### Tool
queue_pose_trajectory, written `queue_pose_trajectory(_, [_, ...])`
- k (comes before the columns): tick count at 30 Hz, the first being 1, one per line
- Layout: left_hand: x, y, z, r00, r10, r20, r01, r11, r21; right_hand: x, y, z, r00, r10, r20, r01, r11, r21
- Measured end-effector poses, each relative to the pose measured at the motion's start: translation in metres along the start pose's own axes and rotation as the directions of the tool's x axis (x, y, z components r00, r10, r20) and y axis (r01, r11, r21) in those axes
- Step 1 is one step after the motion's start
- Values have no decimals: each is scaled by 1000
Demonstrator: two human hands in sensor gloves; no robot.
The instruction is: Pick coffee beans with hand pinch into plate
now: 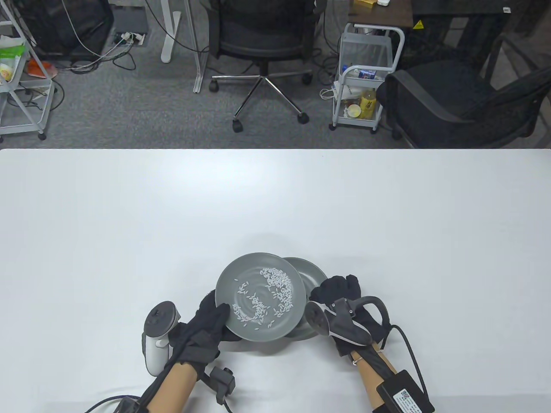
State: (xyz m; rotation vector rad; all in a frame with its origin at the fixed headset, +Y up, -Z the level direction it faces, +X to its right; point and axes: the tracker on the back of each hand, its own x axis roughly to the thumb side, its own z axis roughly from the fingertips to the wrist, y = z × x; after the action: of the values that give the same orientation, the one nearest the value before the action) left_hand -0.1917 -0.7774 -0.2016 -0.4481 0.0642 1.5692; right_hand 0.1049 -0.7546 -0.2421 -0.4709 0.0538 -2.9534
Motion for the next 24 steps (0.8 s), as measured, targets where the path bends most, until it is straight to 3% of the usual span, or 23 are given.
queue_pose_trajectory(5, [2,5,1,1000,28,5,-28,999,25,-8,-8,0,999,-40,-19,41,998,37])
queue_pose_trajectory(13, [5,25,4,997,81,14,-82,988,130,-29,-43,18,930,-367,17,367,930,-20])
queue_pose_trajectory(18, [1,44,3,992,128,-2,-125,969,214,-44,-49,58,944,-321,80,327,941,-88])
queue_pose_trajectory(24, [-9,66,5,986,156,-50,-132,936,328,-65,-33,87,951,-303,67,310,941,-136])
